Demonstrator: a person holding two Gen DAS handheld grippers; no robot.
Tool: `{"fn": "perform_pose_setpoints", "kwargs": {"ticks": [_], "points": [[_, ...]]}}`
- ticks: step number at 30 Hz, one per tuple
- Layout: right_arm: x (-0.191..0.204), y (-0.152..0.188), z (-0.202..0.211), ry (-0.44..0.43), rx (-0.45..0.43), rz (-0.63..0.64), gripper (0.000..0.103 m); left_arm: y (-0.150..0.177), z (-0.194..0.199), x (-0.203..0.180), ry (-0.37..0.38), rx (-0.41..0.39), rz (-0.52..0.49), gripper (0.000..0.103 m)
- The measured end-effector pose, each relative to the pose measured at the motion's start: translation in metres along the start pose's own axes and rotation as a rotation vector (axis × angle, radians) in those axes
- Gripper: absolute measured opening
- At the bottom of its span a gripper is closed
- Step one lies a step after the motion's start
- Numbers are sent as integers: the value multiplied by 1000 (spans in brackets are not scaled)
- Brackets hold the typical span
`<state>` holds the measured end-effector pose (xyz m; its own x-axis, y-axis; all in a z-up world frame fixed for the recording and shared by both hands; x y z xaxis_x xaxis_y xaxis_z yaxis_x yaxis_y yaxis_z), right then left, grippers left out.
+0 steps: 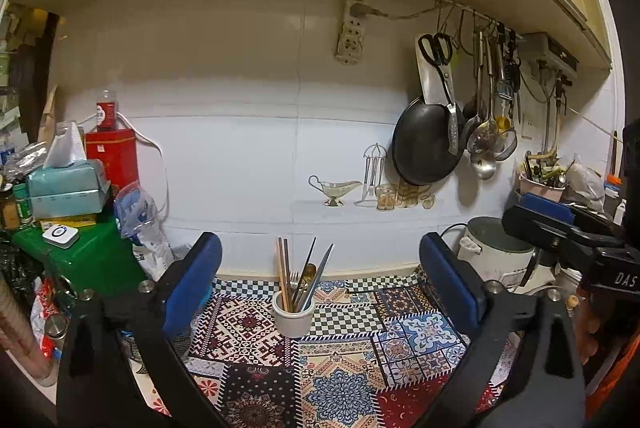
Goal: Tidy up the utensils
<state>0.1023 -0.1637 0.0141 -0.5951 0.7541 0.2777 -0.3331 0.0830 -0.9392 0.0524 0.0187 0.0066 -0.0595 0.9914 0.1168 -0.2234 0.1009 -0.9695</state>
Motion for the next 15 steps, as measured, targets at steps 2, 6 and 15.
{"fn": "perform_pose_setpoints", "kwargs": {"ticks": [2,6,15], "points": [[2,3,9,15,-15,4,96,2,4,0,-8,1,-4,102],[7,6,14,38,-35,7,100,5,10,1,-11,2,0,102],[13,14,12,42,-8,-1,100,13,17,7,-25,8,9,102]]}}
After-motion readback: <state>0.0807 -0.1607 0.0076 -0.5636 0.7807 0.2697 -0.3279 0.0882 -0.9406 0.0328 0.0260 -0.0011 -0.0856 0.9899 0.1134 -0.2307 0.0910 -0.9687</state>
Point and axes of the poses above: each gripper's, at about its wrist camera, not at the fingertips, and z roughly against the way its jaws point, x to its left, y to its underside, the point moved 2 cm from there along -z, roughly the way its jaws point, and after that the axes turned 9 degrees about -z, right-handed, at the moved point
